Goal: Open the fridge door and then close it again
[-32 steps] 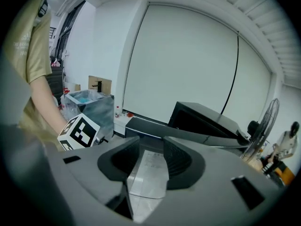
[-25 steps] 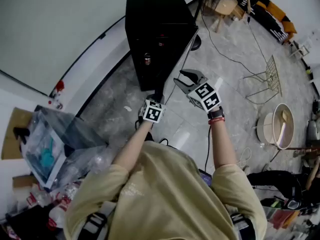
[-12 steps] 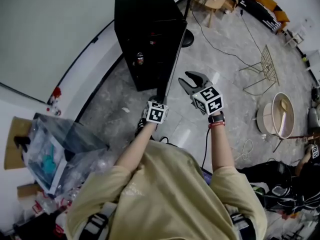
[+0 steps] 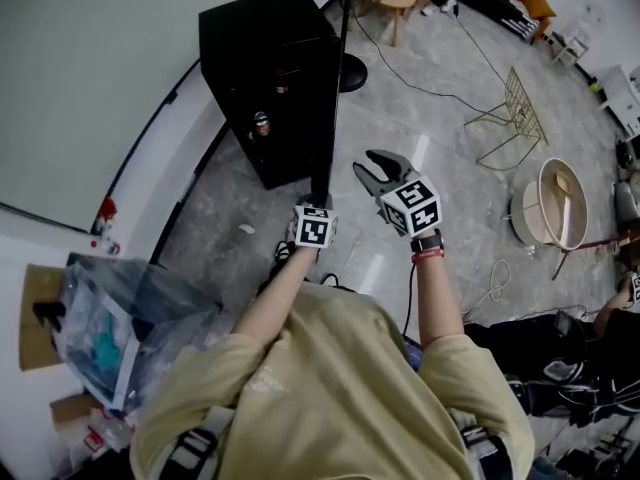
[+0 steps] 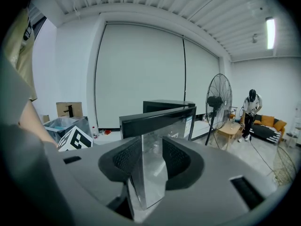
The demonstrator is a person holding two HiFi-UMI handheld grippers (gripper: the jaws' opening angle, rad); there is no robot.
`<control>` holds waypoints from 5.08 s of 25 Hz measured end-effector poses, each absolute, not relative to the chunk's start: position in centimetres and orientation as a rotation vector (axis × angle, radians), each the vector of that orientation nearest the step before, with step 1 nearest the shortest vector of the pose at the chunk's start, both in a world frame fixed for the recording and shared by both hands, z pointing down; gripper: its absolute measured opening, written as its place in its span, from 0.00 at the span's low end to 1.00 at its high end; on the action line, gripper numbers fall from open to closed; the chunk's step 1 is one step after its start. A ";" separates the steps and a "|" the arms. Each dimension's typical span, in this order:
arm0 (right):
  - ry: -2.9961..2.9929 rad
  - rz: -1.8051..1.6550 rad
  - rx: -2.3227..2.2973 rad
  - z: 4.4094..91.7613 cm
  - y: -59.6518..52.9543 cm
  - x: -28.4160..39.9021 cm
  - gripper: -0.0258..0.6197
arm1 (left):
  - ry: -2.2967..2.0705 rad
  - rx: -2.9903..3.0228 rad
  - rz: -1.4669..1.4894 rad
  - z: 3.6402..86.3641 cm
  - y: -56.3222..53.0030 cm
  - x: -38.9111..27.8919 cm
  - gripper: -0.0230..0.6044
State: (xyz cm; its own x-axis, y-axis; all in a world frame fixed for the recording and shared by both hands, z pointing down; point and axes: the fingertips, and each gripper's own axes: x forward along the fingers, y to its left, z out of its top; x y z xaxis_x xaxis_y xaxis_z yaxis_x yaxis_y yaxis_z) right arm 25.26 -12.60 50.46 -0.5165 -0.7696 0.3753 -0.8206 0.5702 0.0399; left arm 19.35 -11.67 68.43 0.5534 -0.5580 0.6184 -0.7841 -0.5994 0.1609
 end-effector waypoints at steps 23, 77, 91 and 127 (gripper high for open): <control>-2.368 0.297 1.506 51.4 -8.3 32.2 0.28 | -0.944 2.461 0.813 70.0 -9.6 25.9 0.07; -2.536 0.316 1.622 43.5 -11.0 8.6 0.09 | -1.370 2.617 0.194 46.3 -13.8 -3.3 0.07; -2.347 0.380 1.582 48.3 -7.2 15.9 0.10 | -1.087 2.687 0.251 48.9 -12.8 4.4 0.07; -2.130 0.583 1.346 67.9 -10.9 25.1 0.16 | -0.997 2.614 0.488 56.1 -11.5 9.8 0.07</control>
State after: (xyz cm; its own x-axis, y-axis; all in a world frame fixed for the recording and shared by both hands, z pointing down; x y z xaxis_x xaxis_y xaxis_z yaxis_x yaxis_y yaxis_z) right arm 25.08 -10.86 67.86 -0.3487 -0.6740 0.6512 -0.9117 0.4050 -0.0691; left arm 9.81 -11.45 56.06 0.7011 -0.5808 0.4136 -0.6830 -0.7136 0.1557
